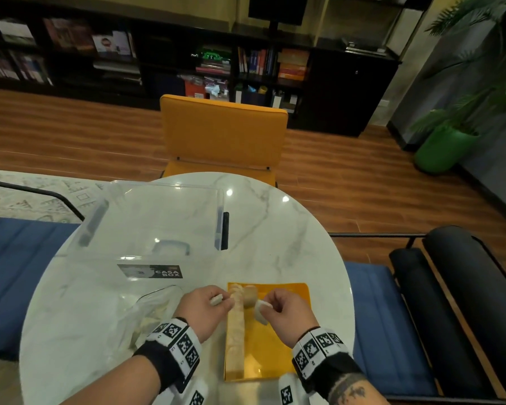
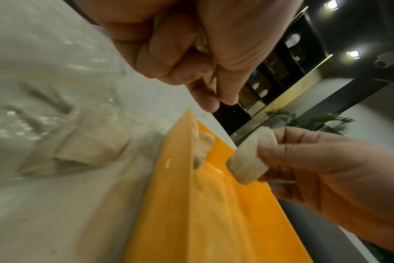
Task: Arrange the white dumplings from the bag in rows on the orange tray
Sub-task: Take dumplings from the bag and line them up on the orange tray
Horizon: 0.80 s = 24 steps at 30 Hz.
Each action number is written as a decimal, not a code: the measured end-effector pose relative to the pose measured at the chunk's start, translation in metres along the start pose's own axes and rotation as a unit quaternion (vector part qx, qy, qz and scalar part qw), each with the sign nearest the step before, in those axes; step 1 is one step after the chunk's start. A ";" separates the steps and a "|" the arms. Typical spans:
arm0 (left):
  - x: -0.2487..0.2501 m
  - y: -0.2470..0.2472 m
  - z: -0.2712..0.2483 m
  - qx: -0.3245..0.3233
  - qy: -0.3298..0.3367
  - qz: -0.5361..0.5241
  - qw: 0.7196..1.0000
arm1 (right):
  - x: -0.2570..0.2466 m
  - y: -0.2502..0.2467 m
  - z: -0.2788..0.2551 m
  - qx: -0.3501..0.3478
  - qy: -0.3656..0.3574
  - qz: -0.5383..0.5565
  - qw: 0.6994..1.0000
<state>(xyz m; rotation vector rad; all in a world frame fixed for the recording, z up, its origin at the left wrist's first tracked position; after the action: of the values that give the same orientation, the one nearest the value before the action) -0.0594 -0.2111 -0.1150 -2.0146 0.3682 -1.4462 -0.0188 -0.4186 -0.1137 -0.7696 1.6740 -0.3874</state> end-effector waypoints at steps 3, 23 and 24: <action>-0.014 0.005 0.001 -0.004 -0.026 0.055 0.998 | 0.010 0.012 0.007 -0.066 0.018 -0.132 0.989; -0.026 0.024 0.007 -0.054 -0.031 0.122 0.991 | -0.007 0.040 0.056 0.027 0.050 -0.180 0.982; -0.026 0.024 0.007 -0.054 -0.030 0.122 0.991 | -0.008 0.041 0.057 0.029 0.049 -0.193 0.980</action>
<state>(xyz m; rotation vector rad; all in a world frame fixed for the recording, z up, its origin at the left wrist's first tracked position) -0.0589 -0.2127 -0.1510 -2.0117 0.6568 -1.2363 0.0254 -0.3750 -0.1475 -1.0486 1.5935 -0.7515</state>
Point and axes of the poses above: each hand's wrist, its own z-axis towards the middle knuckle, its own y-axis out of the palm, x = y × z, the point moved 1 cm from there along z, towards the middle knuckle, and after that the axes turned 7 degrees about x, right-handed, at the moved point
